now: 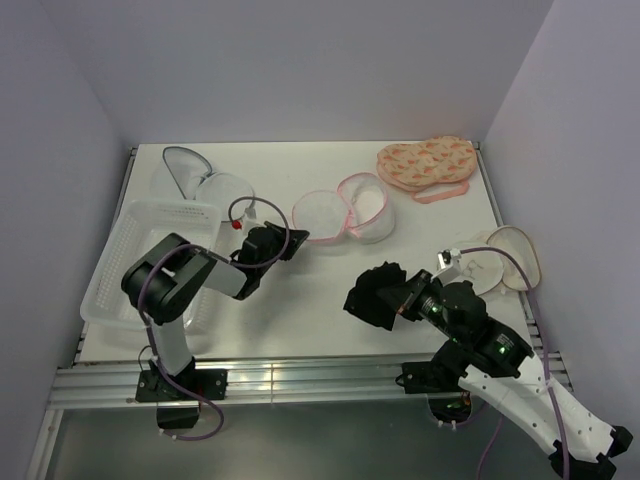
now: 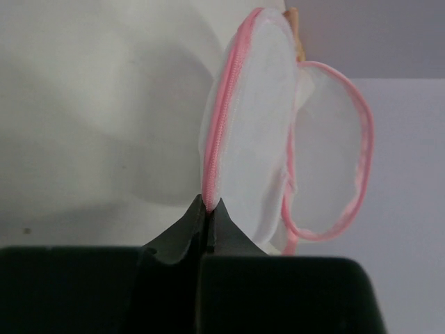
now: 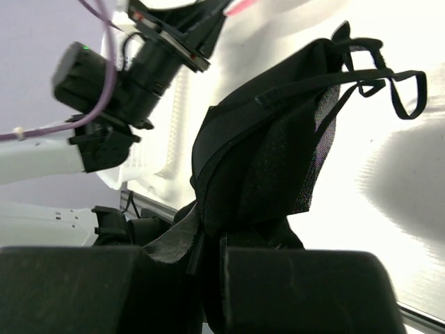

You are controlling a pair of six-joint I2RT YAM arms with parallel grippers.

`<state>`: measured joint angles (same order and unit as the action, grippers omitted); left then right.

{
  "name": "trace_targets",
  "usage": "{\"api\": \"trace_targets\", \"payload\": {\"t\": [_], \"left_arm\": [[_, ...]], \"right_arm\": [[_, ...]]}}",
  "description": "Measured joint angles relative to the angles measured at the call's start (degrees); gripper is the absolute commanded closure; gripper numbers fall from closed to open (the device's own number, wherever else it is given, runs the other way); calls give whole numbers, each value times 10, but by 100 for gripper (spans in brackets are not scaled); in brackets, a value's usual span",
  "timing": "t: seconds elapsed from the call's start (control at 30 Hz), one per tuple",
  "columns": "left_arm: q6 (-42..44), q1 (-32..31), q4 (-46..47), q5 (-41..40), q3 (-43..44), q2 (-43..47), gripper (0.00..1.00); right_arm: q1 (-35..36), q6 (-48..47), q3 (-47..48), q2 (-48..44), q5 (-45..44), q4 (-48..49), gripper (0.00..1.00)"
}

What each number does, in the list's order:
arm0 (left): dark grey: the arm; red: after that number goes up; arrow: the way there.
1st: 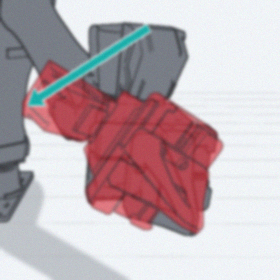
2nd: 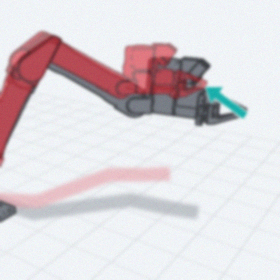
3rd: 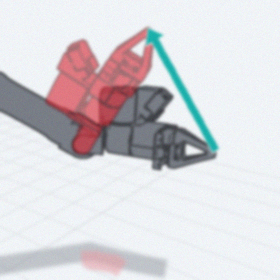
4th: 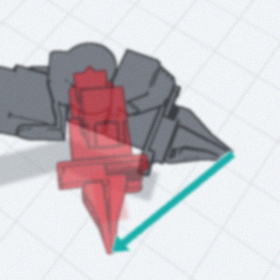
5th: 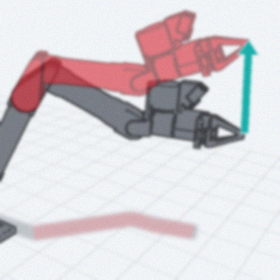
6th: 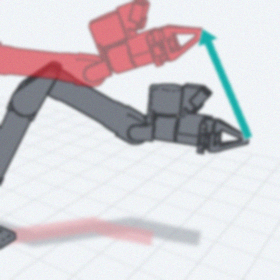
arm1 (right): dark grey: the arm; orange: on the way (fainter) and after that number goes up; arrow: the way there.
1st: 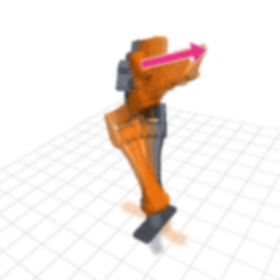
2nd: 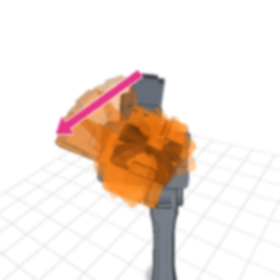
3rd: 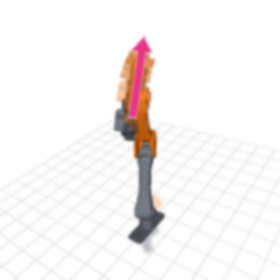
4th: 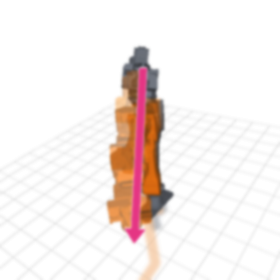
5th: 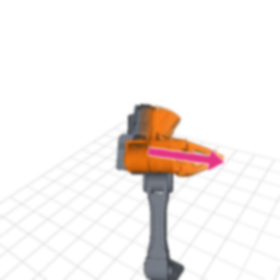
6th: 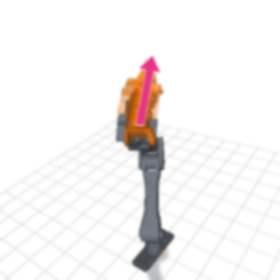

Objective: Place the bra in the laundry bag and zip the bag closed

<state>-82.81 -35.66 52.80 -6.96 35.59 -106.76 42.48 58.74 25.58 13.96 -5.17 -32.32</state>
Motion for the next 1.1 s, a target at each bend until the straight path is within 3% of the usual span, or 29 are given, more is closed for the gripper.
{"api": "trace_targets", "payload": {"t": [0.23, 0.5, 0.83, 1.1], "left_arm": [[87, -31, -156, -32, 39, 118, 100], [183, -63, -378, -71, 67, 274, 100], [271, -79, -552, -60, 68, 442, 100], [311, -83, -644, -49, 92, 478, 100]], "right_arm": [[0, -15, 47, -2, -22, -37, 100], [0, -66, 167, 44, -76, -63, 100], [0, -183, 332, 236, -155, -80, 100], [3, -265, 428, 388, -229, -109, 100]]}}
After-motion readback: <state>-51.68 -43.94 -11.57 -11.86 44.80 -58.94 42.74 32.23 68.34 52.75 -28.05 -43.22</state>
